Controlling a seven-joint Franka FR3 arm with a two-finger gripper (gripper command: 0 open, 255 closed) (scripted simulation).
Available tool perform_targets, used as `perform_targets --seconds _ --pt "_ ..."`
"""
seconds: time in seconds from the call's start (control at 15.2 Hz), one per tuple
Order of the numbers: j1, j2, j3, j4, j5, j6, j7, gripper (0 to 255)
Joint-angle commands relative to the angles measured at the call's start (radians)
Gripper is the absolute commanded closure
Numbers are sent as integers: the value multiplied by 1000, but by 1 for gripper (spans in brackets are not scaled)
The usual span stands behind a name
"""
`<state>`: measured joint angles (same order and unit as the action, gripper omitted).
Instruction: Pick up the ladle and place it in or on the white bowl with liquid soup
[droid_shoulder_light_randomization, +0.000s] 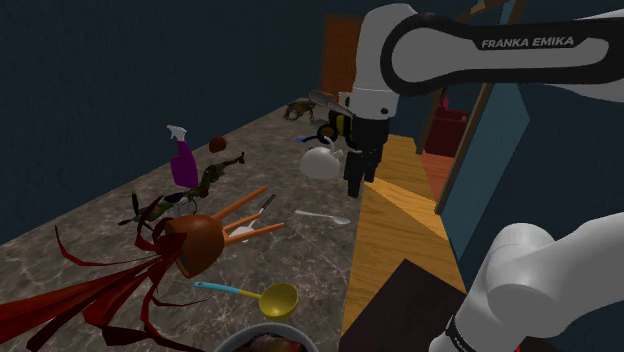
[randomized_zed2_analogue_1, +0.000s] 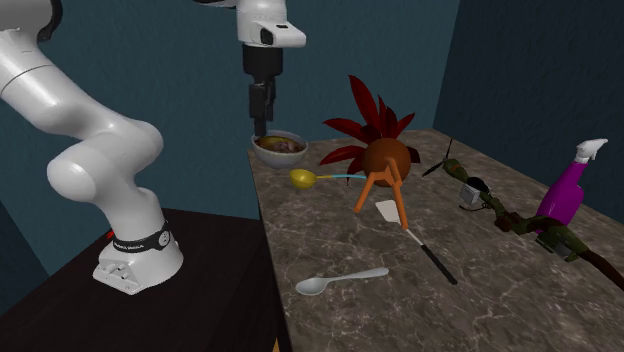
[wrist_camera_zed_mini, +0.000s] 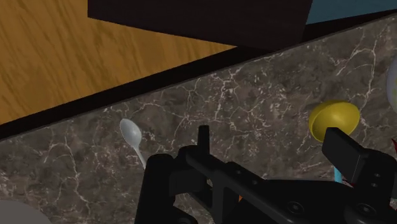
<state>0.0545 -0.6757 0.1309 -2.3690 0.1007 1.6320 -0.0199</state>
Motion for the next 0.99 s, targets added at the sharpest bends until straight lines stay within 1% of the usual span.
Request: perform_targets --seconds 0.0,0.46,0.92 --pt "15 42 18 -14 19 55 0 0" --pt "64 226 87 -27 74 247 -1 0" --pt "108 446 157 16 101 421 1 0"
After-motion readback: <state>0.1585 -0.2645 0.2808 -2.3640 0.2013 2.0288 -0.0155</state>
